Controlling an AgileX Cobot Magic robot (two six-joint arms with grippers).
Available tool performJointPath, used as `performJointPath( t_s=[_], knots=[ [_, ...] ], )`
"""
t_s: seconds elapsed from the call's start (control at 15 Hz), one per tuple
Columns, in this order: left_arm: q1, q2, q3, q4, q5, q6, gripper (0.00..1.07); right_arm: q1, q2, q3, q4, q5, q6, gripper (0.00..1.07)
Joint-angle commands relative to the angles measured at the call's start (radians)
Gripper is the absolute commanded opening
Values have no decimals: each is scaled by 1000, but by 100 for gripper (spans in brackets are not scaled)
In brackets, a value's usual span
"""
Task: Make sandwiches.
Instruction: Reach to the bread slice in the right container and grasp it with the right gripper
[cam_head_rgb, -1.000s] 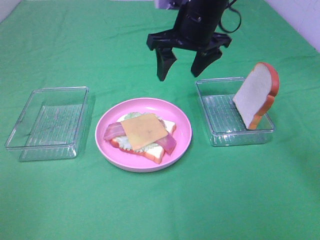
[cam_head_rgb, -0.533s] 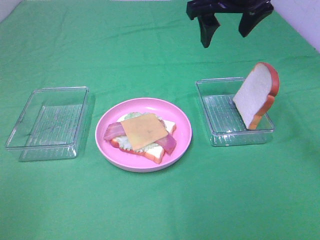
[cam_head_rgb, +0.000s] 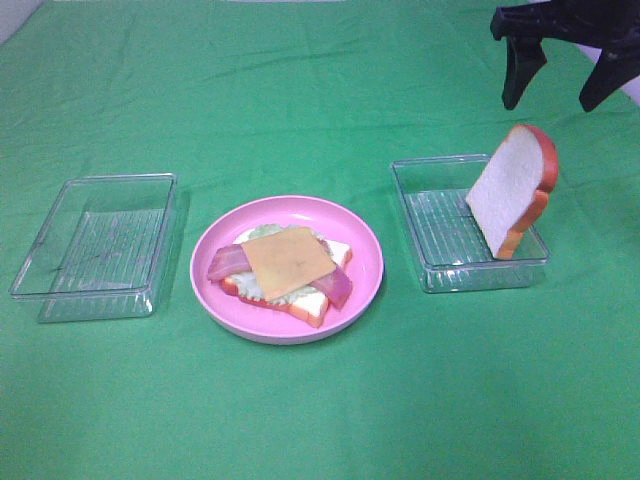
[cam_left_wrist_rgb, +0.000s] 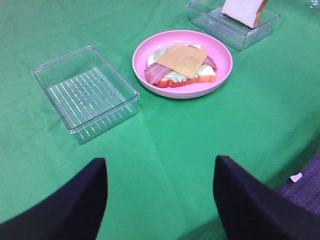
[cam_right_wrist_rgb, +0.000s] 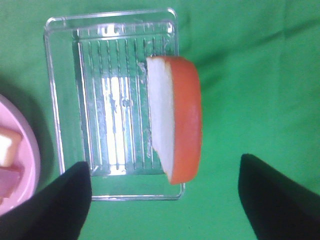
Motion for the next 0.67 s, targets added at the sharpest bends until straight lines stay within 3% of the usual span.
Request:
performJointPath(
  t_s=[0.07, 0.4, 0.47, 0.53, 0.67],
  knots=[
    [-1, -21, 6, -10, -7, 0, 60, -15, 24, 35, 17, 65, -35, 76],
    [-1, -21, 6, -10, -7, 0, 60, -15, 132, 35, 71, -7, -60, 76],
    [-1, -21, 6, -10, -7, 0, 60, -15, 151, 35, 58, -8, -60, 71],
    [-1, -21, 6, -10, -7, 0, 60, -15, 153, 35, 53, -8, -59, 62],
    [-1, -21, 6, -10, -7, 0, 60, -15, 153, 35, 47, 0, -46, 32]
  ],
)
